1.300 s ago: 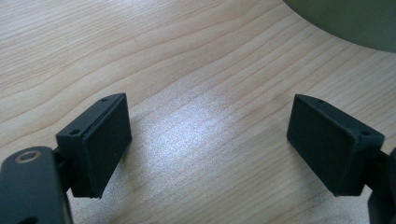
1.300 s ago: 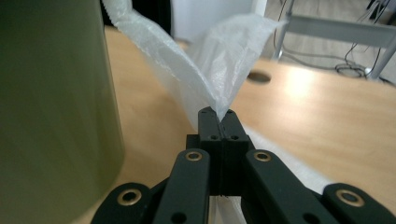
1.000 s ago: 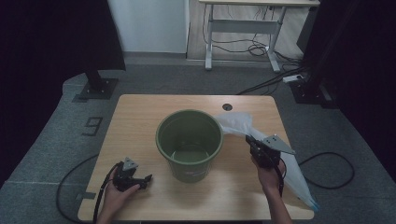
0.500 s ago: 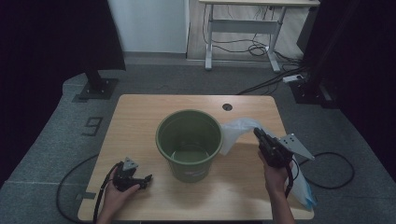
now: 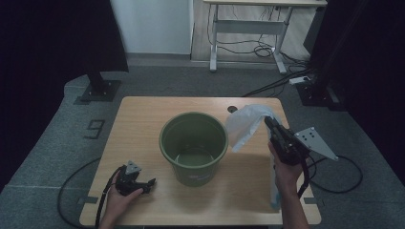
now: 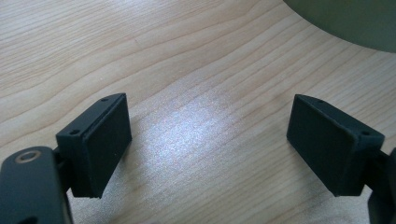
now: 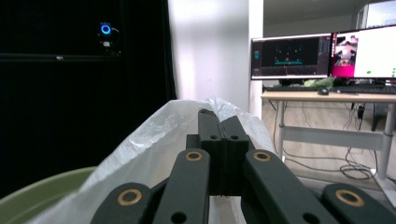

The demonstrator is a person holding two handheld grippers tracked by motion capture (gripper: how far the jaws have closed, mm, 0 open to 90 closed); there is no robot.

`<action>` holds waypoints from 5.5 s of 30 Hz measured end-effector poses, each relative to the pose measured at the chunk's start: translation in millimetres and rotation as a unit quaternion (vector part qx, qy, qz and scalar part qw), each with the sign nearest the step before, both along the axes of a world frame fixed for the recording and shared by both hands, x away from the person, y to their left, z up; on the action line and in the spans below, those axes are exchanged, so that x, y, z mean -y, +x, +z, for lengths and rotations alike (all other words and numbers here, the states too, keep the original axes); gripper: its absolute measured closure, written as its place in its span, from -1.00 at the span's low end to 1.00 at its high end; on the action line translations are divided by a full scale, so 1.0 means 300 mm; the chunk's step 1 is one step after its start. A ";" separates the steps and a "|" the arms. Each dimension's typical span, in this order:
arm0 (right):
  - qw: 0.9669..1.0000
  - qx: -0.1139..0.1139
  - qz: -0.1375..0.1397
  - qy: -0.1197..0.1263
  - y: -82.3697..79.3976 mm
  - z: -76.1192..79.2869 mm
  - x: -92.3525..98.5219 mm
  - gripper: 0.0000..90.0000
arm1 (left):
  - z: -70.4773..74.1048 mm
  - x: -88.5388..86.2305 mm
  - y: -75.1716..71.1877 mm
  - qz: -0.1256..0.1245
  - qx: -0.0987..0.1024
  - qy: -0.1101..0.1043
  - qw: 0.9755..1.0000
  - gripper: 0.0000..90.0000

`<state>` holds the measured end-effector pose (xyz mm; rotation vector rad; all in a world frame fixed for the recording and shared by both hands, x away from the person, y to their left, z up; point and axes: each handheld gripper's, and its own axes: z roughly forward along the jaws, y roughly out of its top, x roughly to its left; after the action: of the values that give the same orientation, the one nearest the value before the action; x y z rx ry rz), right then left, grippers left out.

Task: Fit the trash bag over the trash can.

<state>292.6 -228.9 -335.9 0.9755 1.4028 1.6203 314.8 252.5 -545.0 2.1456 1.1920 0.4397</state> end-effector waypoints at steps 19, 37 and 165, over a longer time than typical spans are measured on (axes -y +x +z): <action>0.999 0.043 -0.006 -0.005 -0.036 0.107 -0.024 0.98 | 0.000 0.000 0.000 0.000 0.000 0.000 1.000 -0.70; 0.996 0.067 -0.002 -0.057 -0.044 0.182 -0.146 0.98 | 0.000 0.000 0.000 0.001 0.000 0.000 1.000 -0.69; 0.994 -0.033 0.069 -0.075 -0.138 -0.165 -0.211 0.96 | 0.429 0.075 -0.209 -0.117 0.121 -0.103 0.980 -0.41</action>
<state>251.2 -165.5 -385.5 0.8686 1.6436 1.5679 252.1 229.9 -416.3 1.9584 0.8024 0.4388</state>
